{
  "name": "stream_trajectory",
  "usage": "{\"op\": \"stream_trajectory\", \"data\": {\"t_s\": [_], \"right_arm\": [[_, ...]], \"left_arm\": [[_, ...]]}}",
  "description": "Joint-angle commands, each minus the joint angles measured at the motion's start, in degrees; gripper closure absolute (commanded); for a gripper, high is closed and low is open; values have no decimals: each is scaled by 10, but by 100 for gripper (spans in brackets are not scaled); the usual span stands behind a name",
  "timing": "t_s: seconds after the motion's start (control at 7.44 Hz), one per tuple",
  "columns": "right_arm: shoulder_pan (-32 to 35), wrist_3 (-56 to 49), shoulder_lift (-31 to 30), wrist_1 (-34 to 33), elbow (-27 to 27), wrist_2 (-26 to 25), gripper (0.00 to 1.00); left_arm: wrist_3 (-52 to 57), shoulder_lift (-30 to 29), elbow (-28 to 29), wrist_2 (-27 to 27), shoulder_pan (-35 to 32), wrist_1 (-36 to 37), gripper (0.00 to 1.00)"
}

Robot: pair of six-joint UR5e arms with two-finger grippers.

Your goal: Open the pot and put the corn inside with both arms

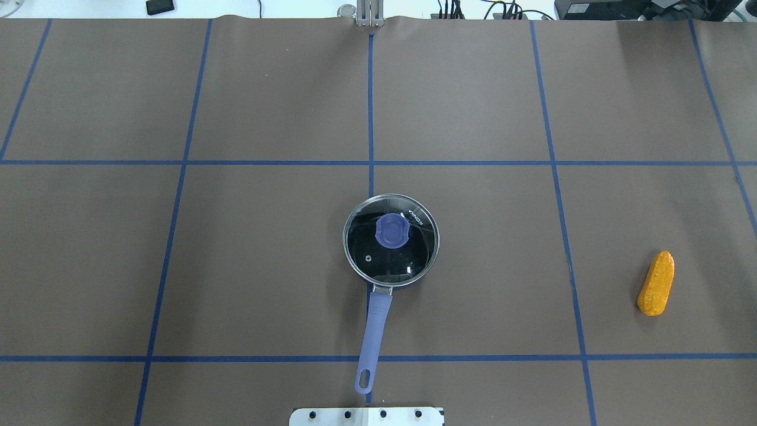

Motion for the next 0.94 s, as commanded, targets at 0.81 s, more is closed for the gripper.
{"op": "stream_trajectory", "data": {"t_s": [0.81], "right_arm": [[0, 4, -11, 199, -2, -5, 0]], "left_arm": [[-1, -40, -17, -8, 2, -6, 2]]}}
